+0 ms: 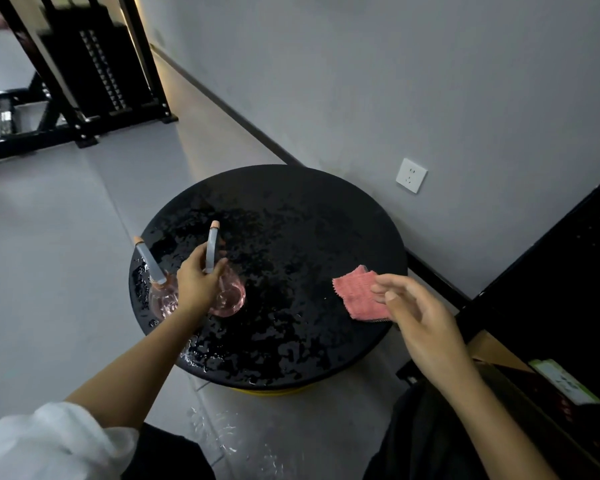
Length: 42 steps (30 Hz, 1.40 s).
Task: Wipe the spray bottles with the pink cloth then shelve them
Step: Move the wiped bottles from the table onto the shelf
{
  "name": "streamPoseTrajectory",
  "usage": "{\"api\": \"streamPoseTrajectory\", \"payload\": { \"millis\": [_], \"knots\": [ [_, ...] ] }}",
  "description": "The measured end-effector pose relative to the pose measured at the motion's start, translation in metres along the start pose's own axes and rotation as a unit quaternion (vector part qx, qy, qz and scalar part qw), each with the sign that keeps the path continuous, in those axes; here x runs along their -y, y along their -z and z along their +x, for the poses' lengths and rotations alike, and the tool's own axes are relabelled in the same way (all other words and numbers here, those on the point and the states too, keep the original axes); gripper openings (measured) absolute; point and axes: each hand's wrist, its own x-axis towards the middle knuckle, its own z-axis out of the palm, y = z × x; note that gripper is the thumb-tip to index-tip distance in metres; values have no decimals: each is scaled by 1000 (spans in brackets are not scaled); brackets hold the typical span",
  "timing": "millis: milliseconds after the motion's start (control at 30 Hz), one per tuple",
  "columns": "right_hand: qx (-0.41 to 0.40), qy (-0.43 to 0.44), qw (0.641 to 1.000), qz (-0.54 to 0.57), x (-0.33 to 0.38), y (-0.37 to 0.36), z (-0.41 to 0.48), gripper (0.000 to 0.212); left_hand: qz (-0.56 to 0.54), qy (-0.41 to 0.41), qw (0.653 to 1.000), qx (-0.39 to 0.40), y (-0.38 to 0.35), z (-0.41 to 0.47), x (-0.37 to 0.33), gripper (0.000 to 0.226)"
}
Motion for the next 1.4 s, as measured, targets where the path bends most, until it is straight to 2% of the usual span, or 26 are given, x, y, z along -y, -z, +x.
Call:
{"api": "streamPoseTrajectory", "payload": {
  "millis": [133, 300, 467, 567, 767, 867, 1000, 1100, 1400],
  "knots": [
    [-11, 14, 1000, 17, 5, 7, -2, 29, 3, -49, 999, 22, 0, -11, -24, 33],
    [-31, 28, 998, 45, 11, 26, -13, 27, -56, -115, 988, 85, -7, -35, -88, 48],
    [-82, 37, 995, 53, 15, 69, -30, 31, -109, -208, 960, 153, -39, -75, -165, 50],
    [-123, 43, 990, 45, 13, 106, -46, 26, -148, -242, 937, 205, -65, -112, -207, 50],
    [-211, 17, 977, 26, -6, 189, -88, 23, -237, -249, 885, 315, -132, -185, -263, 44],
    [-248, -4, 969, 14, -18, 221, -109, 23, -253, -227, 873, 349, -173, -213, -280, 44],
    [-278, -22, 960, 3, -31, 252, -131, 22, -245, -226, 867, 370, -221, -242, -299, 55],
    [-290, -34, 956, 7, -38, 267, -141, 22, -242, -217, 869, 374, -253, -253, -311, 48],
    [-313, -51, 948, 11, -60, 293, -152, 23, -203, -205, 870, 400, -332, -266, -319, 50]
  ]
}}
